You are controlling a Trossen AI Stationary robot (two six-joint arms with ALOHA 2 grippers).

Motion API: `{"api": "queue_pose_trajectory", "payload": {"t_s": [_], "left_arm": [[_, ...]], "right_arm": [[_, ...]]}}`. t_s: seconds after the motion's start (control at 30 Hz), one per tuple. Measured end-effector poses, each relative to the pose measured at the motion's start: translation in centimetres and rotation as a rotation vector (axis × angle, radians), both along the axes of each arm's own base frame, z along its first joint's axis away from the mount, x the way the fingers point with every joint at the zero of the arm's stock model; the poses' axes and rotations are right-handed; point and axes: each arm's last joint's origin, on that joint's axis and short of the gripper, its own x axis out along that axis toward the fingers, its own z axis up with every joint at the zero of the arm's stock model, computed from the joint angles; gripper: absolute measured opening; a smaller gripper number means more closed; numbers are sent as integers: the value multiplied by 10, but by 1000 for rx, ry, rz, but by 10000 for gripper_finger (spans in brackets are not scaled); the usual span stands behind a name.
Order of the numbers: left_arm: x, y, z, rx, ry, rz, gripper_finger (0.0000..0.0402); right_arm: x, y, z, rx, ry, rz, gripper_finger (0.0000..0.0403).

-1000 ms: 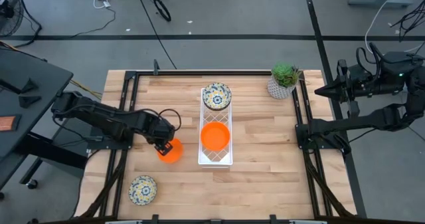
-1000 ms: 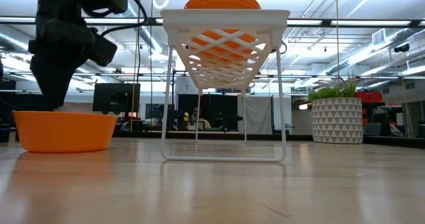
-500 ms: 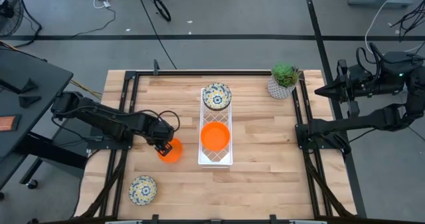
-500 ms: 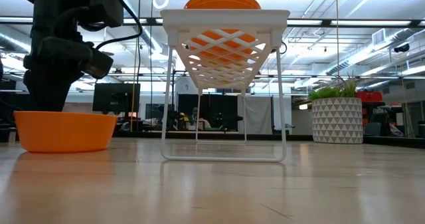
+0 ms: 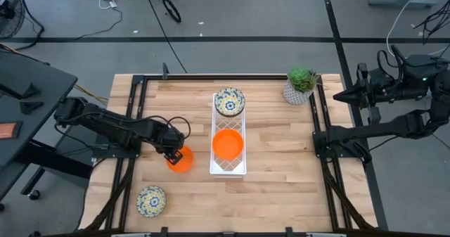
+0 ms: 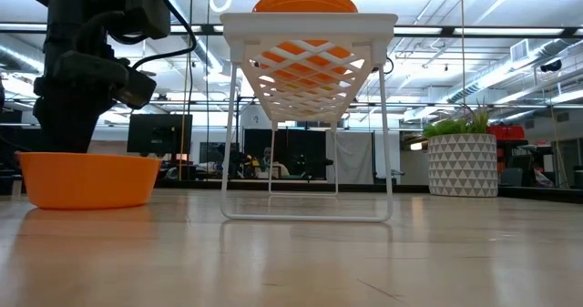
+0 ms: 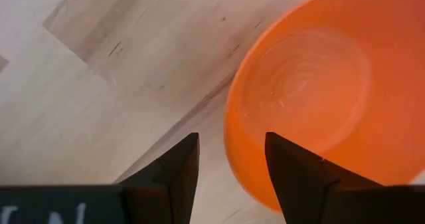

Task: Pick & Place Mini bowls
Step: Stack the orange bowl on top of the orange bowls on the shelf

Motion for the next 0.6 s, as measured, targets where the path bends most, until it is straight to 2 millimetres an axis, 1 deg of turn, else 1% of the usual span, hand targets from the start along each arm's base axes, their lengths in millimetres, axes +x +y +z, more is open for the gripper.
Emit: {"api": "queue_pose_trajectory", "payload": {"t_s": [0.6], "left_arm": [[1,1,-1,27,1,5,177]], "right_arm": [[0,0,0,0,0,0,11]]}}
